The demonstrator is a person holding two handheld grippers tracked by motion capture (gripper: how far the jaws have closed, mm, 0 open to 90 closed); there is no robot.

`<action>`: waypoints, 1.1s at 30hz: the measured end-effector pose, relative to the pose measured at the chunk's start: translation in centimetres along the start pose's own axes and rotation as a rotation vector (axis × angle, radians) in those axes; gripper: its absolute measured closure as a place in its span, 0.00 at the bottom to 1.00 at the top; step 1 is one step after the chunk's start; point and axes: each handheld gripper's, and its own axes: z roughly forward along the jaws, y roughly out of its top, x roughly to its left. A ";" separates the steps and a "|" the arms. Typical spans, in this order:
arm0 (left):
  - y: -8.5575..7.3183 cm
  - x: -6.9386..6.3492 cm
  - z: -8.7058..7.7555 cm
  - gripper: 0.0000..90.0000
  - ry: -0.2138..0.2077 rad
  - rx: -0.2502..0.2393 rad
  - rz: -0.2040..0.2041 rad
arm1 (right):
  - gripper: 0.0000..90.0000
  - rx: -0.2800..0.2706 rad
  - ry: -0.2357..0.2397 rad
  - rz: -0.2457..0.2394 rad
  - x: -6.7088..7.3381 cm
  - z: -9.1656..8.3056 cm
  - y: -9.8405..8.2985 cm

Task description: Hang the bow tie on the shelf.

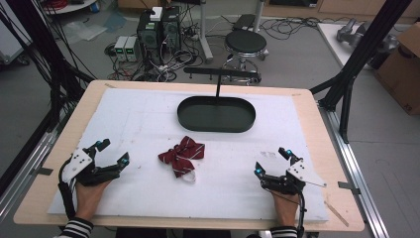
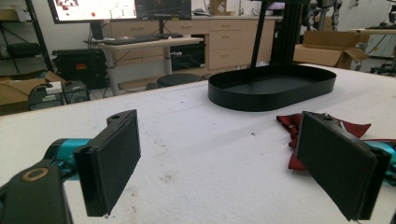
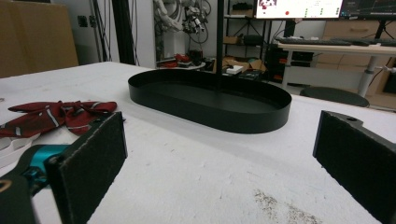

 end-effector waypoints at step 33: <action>4.3 -1.1 0.1 0.16 -0.098 0.068 0.031 | 0.02 -0.002 0.004 0.004 -0.1 0.0 0.0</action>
